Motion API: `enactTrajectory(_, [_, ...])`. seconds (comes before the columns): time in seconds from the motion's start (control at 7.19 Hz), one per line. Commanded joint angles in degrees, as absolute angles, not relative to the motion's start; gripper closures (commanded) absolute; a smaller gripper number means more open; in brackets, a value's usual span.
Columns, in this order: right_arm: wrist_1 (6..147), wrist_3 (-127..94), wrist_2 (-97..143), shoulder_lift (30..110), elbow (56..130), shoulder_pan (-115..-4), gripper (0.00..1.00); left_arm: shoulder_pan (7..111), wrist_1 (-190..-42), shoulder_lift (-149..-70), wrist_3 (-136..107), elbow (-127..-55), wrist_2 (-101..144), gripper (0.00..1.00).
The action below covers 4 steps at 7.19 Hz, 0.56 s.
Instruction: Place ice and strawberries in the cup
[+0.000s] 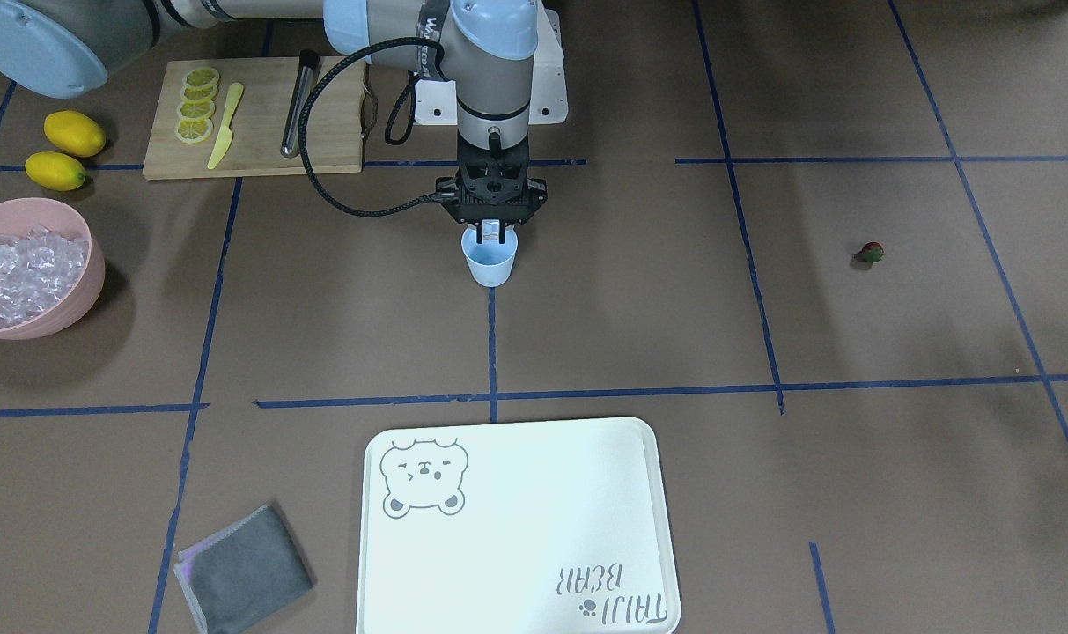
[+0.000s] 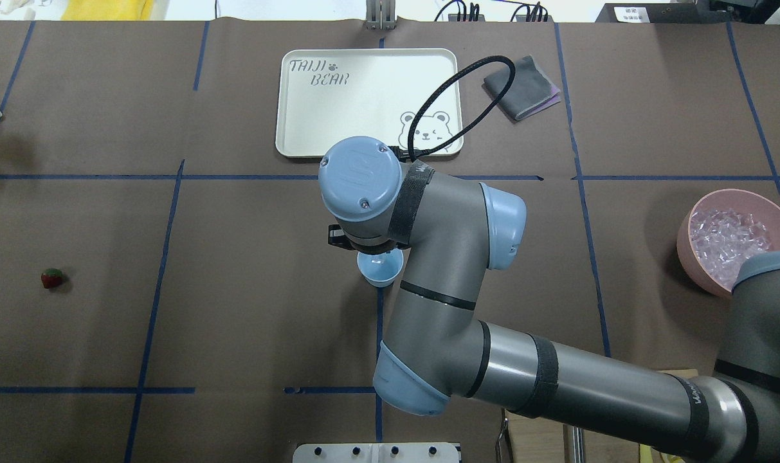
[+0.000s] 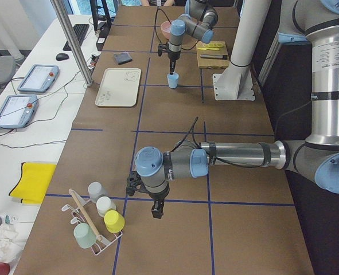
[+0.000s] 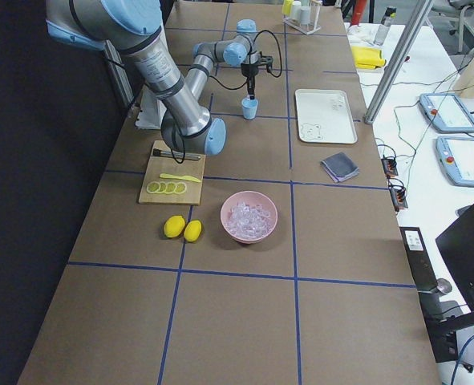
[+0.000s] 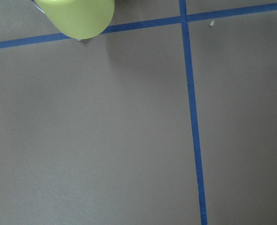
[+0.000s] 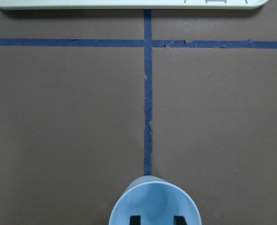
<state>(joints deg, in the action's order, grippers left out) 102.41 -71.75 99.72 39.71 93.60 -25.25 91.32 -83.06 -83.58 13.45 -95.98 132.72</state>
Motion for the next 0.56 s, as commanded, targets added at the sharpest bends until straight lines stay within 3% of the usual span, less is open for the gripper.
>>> enactTrajectory(0.0, [102.39, -71.37, 99.67, 39.99, 93.95, -25.22, 0.00, 91.32, -83.06, -83.58, 13.45, -95.98, 132.71, 0.00])
enactTrajectory(0.42, [102.48, -70.84, 100.10, 39.90, 94.74, -25.57, 0.00, 91.32, -83.06, -83.58, 13.45, -95.89, 132.71, 0.00])
